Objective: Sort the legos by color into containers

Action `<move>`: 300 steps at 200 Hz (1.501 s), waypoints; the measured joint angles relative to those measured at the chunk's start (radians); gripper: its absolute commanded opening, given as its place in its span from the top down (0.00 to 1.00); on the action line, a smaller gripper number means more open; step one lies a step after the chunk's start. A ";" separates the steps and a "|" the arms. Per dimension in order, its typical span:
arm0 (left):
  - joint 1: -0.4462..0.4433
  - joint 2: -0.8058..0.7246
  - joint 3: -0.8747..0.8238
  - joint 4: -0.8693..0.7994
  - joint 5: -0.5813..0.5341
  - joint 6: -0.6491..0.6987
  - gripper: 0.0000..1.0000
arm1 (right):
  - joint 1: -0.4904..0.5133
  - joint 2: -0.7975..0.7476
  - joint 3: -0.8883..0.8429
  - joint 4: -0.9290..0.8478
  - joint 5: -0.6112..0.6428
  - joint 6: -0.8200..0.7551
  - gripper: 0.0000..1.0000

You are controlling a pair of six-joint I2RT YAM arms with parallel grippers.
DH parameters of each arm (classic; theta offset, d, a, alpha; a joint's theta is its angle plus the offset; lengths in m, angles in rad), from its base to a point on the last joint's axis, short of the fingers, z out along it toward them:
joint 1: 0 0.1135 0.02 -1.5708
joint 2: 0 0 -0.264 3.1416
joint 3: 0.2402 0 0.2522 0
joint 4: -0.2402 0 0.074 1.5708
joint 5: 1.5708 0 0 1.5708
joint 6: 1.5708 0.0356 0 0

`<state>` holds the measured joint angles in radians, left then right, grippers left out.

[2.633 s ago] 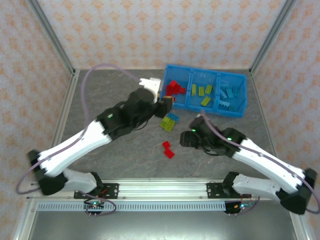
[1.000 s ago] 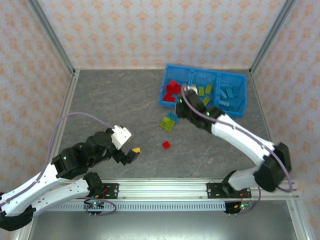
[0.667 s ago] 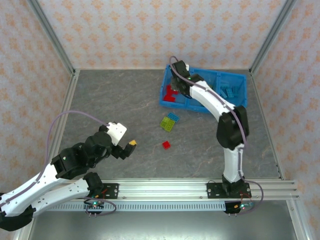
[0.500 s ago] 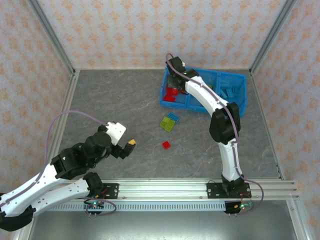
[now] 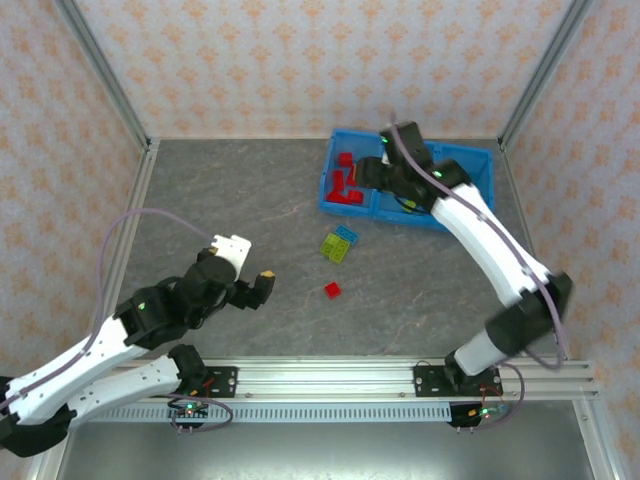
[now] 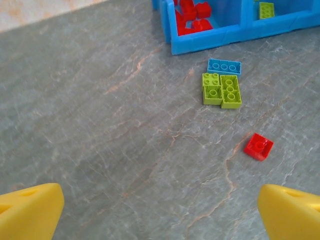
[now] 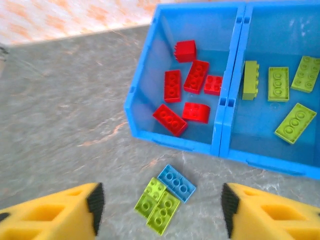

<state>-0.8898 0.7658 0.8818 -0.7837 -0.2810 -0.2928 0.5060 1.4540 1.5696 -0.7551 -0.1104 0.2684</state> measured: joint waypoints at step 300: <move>-0.098 1.207 0.453 0.122 0.220 -0.958 0.29 | 0.002 -0.762 -0.625 -0.195 -0.108 0.175 0.01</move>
<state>-0.9874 1.9728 1.3346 -0.6621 -0.0605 -1.2503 0.5079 0.6918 0.9443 -0.9501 -0.2184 0.4438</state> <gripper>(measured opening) 0.658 0.993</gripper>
